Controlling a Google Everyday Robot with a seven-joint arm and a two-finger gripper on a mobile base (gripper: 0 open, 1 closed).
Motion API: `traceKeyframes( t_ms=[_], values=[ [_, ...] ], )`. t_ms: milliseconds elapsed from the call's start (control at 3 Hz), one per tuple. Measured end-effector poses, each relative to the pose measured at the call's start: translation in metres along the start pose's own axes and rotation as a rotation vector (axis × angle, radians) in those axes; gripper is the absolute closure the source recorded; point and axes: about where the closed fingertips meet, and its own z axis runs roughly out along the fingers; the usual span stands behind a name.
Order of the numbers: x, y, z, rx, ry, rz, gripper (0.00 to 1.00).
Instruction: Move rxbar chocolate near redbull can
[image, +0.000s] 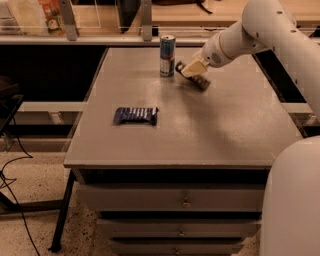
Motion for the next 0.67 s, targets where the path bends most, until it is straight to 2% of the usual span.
traceKeyframes(
  t_ms=[333,667],
  values=[
    [0.0002,0.0014,0.0034,-0.005,0.001,0.0,0.0],
    [0.0003,0.0015,0.0035,-0.005,0.001,0.0,0.0]
  ],
)
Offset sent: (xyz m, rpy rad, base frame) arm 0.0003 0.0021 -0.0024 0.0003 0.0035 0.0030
